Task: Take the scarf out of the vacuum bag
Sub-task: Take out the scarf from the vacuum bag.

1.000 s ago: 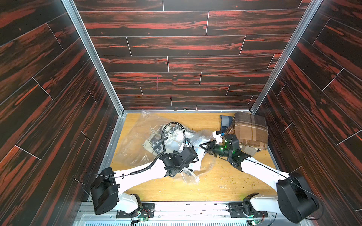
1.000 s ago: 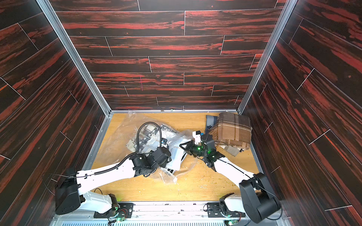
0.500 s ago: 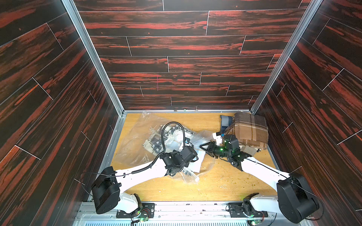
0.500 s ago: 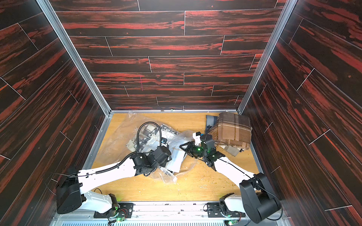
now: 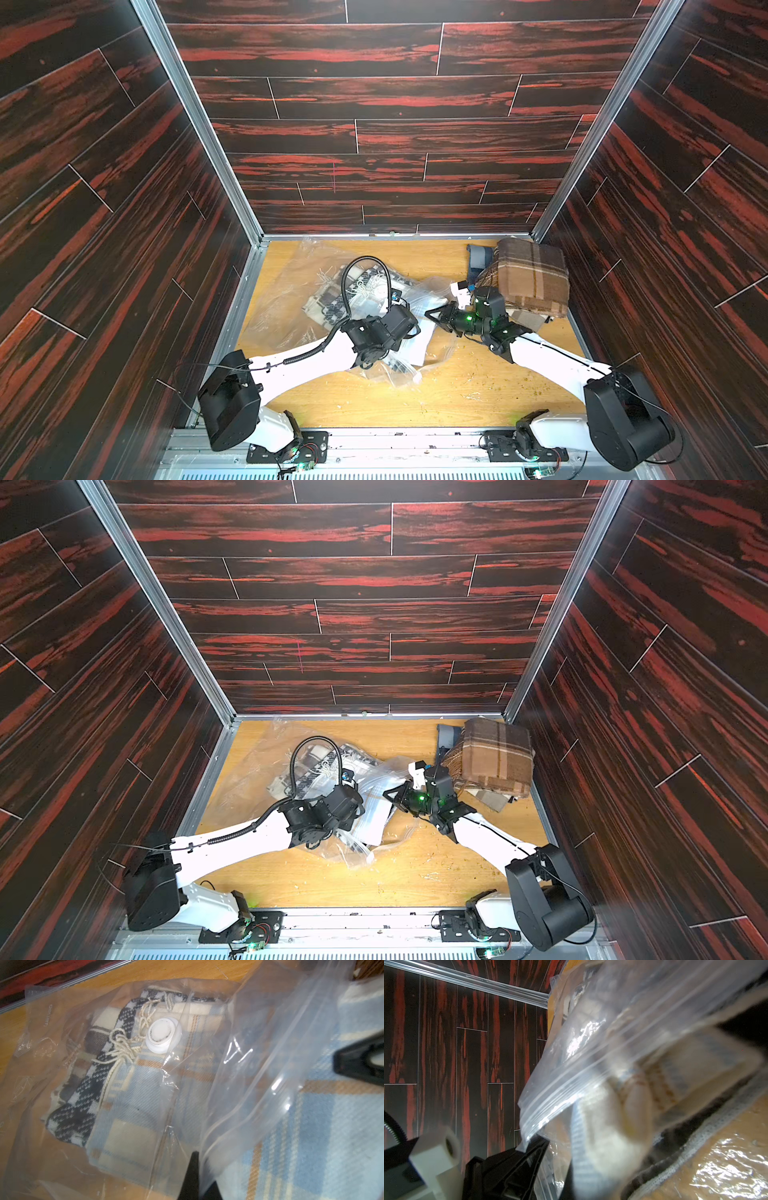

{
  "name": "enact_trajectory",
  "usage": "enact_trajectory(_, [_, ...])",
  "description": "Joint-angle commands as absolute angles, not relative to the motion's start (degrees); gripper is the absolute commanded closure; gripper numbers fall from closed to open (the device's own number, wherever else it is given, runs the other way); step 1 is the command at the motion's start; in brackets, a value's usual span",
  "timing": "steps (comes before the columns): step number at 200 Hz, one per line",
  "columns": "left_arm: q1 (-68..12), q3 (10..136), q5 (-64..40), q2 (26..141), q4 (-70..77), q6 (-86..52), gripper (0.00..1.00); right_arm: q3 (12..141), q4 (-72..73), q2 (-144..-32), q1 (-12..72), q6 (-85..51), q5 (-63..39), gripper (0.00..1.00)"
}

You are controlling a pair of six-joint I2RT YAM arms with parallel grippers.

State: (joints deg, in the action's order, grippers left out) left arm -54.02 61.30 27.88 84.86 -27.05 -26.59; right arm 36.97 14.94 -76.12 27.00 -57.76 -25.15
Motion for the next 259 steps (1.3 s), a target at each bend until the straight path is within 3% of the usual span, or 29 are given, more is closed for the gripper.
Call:
enact_trajectory(1, [-51.9, 64.1, 28.0, 86.5, -29.8, -27.2, 1.00, 37.2, 14.9, -74.4, 27.2, -55.7, -24.9, 1.00])
enact_trajectory(71, [-49.3, 68.2, 28.6, 88.3, -32.1, -25.8, 1.00, 40.3, 10.5, -73.0, 31.8, -52.3, -21.5, 1.00])
enact_trajectory(137, [-48.9, 66.2, 29.0, 87.6, -30.7, -26.1, 1.00, 44.8, 0.9, -69.1, 31.4, -50.4, -16.8, 1.00])
enact_trajectory(259, [-48.3, 62.1, 29.3, 85.3, -27.3, -26.3, 1.00, 47.2, -15.5, -61.1, 28.9, -48.6, -17.6, 1.00])
